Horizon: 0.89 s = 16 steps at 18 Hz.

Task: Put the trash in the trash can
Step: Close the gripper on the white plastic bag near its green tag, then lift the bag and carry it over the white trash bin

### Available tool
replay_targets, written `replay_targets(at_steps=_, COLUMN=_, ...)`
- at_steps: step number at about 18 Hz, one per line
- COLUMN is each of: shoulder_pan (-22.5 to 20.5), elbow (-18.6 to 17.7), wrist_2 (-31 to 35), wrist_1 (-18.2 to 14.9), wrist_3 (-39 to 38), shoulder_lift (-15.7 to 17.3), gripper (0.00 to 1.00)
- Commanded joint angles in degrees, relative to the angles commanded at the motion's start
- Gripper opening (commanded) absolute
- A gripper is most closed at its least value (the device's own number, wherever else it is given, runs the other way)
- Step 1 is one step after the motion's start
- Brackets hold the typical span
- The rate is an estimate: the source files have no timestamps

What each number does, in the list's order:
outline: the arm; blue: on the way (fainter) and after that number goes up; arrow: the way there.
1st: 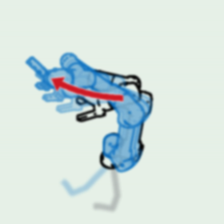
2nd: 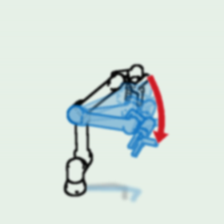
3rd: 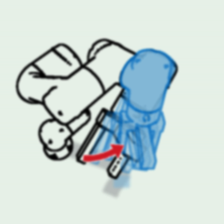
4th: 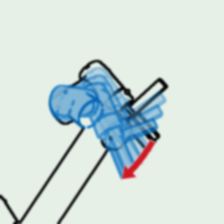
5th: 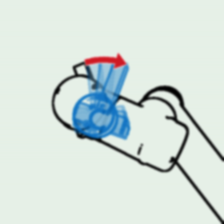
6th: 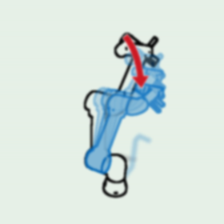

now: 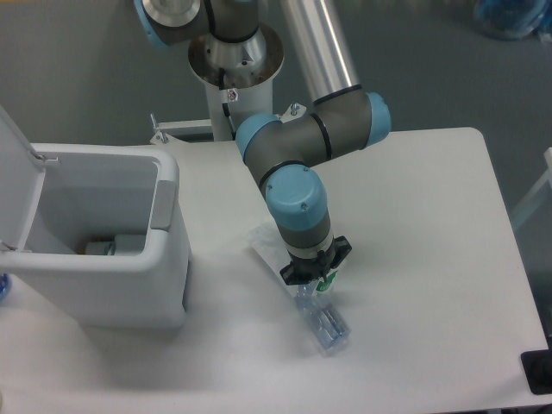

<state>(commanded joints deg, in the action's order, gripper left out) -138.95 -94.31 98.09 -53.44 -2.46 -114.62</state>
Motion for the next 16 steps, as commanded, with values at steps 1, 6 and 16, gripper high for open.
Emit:
replay_targets(at_steps=1, shoulder_pan=-0.7, elbow=0.1, wrist_2=-0.8, wrist_1=0.0, wrist_3=0.1, shoulder_lift=0.5, gripper=0.03)
replay_targets(at_steps=6, shoulder_pan=-4.1, elbow=1.5, wrist_2=-4.9, wrist_1=-0.1, wrist_3=1.3, shoulder_lift=3.9, gripper=0.03)
replay_targets(at_steps=16, shoulder_pan=-13.1, elbow=7.7, wrist_2=-33.6, wrist_1=-0.4, wrist_3=-3.6, shoulder_lift=15.4, gripper=0.03)
